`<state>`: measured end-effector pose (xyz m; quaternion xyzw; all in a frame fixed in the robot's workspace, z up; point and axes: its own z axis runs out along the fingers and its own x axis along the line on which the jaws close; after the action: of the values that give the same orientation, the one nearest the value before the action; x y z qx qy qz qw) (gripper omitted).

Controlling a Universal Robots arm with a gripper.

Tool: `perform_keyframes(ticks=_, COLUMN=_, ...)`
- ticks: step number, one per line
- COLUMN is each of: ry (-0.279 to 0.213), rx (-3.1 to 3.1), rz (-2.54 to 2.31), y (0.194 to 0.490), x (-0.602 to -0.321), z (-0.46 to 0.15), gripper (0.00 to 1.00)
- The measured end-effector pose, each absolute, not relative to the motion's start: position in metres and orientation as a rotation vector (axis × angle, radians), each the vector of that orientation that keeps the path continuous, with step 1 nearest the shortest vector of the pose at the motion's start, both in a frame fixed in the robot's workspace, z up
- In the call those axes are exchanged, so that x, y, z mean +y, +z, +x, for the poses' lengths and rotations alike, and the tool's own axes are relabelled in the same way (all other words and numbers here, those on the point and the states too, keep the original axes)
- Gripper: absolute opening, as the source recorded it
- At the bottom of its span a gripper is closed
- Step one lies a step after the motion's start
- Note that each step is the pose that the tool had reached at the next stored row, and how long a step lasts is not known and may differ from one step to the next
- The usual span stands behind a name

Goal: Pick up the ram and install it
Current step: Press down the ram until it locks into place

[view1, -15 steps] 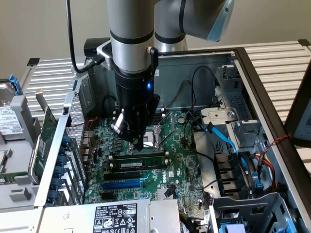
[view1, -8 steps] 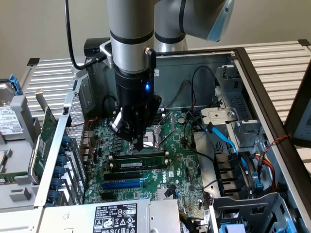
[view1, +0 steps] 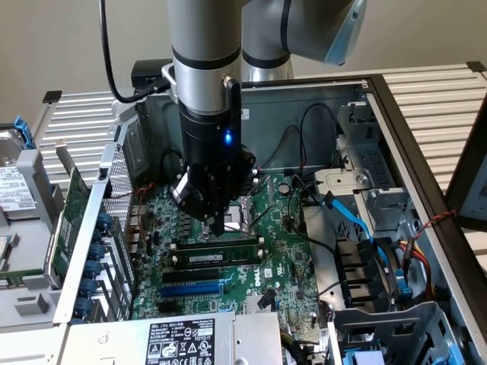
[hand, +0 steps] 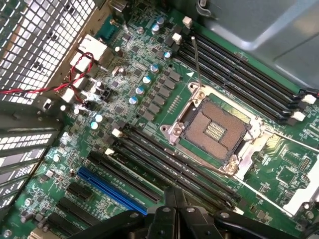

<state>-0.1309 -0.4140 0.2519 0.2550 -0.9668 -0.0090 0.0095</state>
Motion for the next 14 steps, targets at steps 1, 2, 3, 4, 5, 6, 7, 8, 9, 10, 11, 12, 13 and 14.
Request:
perform_keyframes(ticks=1, ry=-0.026, rx=-3.023, rz=0.783, y=0.2520, x=-0.4141, z=-0.1309, gripper=0.11)
perform_keyframes(ticks=2, ry=-0.023, rx=-3.026, rz=0.768, y=0.2522, x=-0.4141, z=-0.1309, gripper=0.11)
perform_keyframes(ticks=3, ry=-0.021, rx=-3.029, rz=0.754, y=0.2524, x=-0.4141, z=-0.1309, gripper=0.11)
perform_keyframes(ticks=4, ry=-0.018, rx=-3.033, rz=0.738, y=0.2524, x=-0.4141, z=-0.1309, gripper=0.11)
perform_keyframes(ticks=5, ry=-0.016, rx=-3.036, rz=0.724, y=0.2526, x=-0.4141, z=-0.1309, gripper=0.11)
perform_keyframes(ticks=6, ry=-0.013, rx=-3.039, rz=0.709, y=0.2527, x=-0.4141, z=-0.1309, gripper=0.11)
perform_keyframes(ticks=7, ry=-0.011, rx=-3.042, rz=0.694, y=0.2528, x=-0.4141, z=-0.1309, gripper=0.11)
perform_keyframes(ticks=8, ry=-0.009, rx=-3.045, rz=0.679, y=0.2529, x=-0.4140, z=-0.1309, gripper=0.11)
perform_keyframes(ticks=9, ry=-0.007, rx=-3.048, rz=0.664, y=0.2530, x=-0.4140, z=-0.1309, gripper=0.11)
perform_keyframes(ticks=10, ry=-0.004, rx=-3.051, rz=0.649, y=0.2530, x=-0.4140, z=-0.1309, gripper=0.11)
perform_keyframes(ticks=11, ry=0.000, rx=-3.054, rz=0.634, y=0.2531, x=-0.4140, z=-0.1309, gripper=0.11)
perform_keyframes(ticks=12, ry=0.003, rx=-3.056, rz=0.620, y=0.2532, x=-0.4140, z=-0.1309, gripper=0.11)
perform_keyframes(ticks=13, ry=0.007, rx=-3.059, rz=0.604, y=0.2532, x=-0.4140, z=-0.1309, gripper=0.11)
perform_keyframes(ticks=14, ry=0.011, rx=-3.061, rz=0.590, y=0.2532, x=-0.4140, z=-0.1309, gripper=0.11)
